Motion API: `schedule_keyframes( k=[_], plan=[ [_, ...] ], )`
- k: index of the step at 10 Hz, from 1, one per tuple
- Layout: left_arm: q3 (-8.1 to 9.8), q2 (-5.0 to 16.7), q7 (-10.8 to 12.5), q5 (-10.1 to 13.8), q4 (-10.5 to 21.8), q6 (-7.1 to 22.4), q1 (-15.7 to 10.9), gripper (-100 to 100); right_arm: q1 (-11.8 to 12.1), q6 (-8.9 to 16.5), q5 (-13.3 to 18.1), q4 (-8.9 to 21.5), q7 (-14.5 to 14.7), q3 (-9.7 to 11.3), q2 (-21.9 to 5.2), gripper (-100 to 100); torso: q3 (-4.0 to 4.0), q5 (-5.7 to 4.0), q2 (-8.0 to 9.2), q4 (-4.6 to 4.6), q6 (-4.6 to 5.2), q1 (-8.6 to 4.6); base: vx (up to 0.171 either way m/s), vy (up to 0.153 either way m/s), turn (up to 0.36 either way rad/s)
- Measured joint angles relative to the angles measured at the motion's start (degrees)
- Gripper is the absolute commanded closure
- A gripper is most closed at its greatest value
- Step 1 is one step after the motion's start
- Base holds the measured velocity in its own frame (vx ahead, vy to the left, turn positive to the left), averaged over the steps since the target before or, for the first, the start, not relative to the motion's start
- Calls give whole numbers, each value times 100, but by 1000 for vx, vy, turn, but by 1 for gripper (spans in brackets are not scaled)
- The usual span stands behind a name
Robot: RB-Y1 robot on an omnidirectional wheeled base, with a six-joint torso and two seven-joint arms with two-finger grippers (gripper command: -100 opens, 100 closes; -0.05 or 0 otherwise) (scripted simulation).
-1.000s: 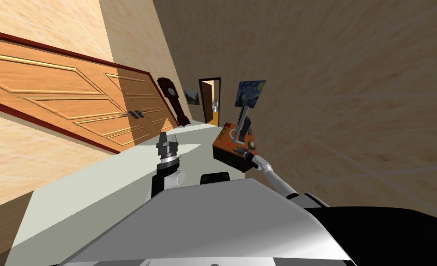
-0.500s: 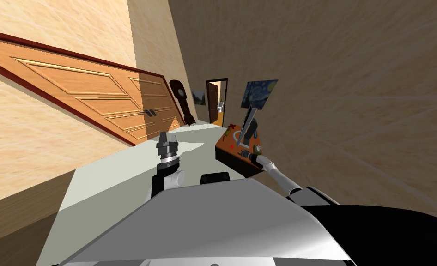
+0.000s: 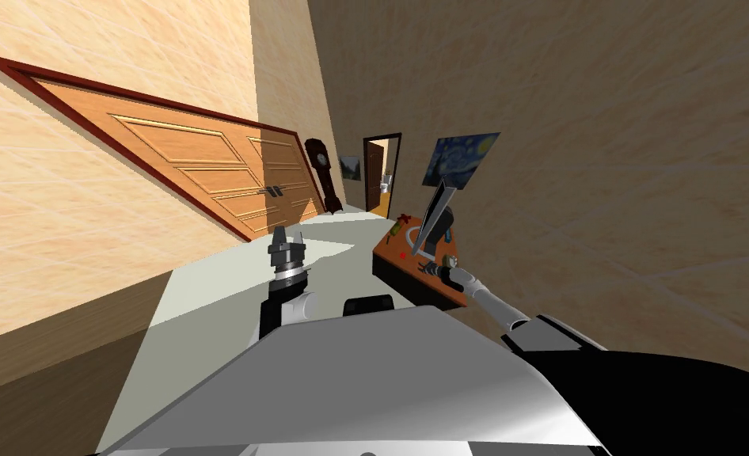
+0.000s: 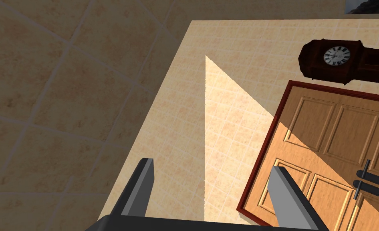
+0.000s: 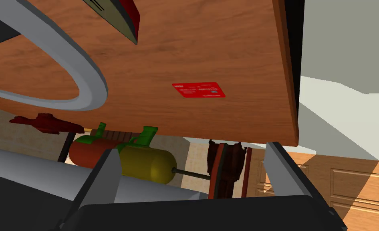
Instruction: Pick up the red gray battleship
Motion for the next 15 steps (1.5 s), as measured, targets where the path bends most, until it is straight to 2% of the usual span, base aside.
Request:
schedule_keyframes(
  k=[1, 2, 4, 5, 6, 8, 10, 11, 12, 13, 15],
  plan=[
    [1, 0, 0, 0, 0, 0, 1, 0, -92, -28, 70, 218, 57, 58, -36, -100, -1, -1, -1, -1, 5, -1, 38, -32, 196],
    [0, 0, 0, 0, 0, 0, 0, 0, -106, -41, 203, 326, 10, 185, -206, -100, 0, 0, 0, 0, 1, -3, 31, -39, 102],
    [1, 0, 0, 0, 0, 0, 1, 0, -152, -74, 266, 591, 64, 232, -252, -100, 4, -1, 8, 1, 6, 4, 23, -15, 73],
    [0, 0, 0, 0, 0, 0, 0, 0, -232, -117, 366, 787, 77, 339, -343, -100, 2, 1, 3, 1, 0, 5, 59, -40, 340],
    [0, 0, 0, 0, 0, 0, 0, 0, -215, -151, 467, 979, 166, 443, -418, -100, -3, -1, -5, -1, 0, -2, 53, -42, 109],
    [1, 0, 0, 0, 0, 0, 1, 0, -117, -193, 569, 1162, 245, 568, -579, -100, -2, -1, -4, -1, 4, -4, 44, -43, 104],
    [1, 0, 0, 0, 0, 0, 1, 0, -188, -270, 743, 1392, 162, 800, -718, -100, -2, -1, -2, 0, 2, -4, 39, -41, 130],
    [1, 0, 0, 0, 0, 0, 1, 0, -300, -375, 647, 1829, 471, 723, -596, -100, -1, -3, 0, -1, 6, -1, 34, -34, 149],
    [1, 0, 0, 0, 0, 0, 1, 0, -410, -512, 571, 2350, 912, 688, -490, -100, 0, -2, 0, -1, 3, -1, 31, -35, 90],
    [1, 0, 0, 0, 0, 0, 1, 0, -284, -495, 692, 2234, 854, 839, -631, -100, 2, 0, 4, 0, 7, 0, 15, -16, -13],
    [1, 0, 0, 0, 0, 0, 1, 0, -160, -408, 784, 1927, 504, 943, -745, -100, 7, 1, 13, 2, 6, 15, 11, -9, 73]
  ],
)
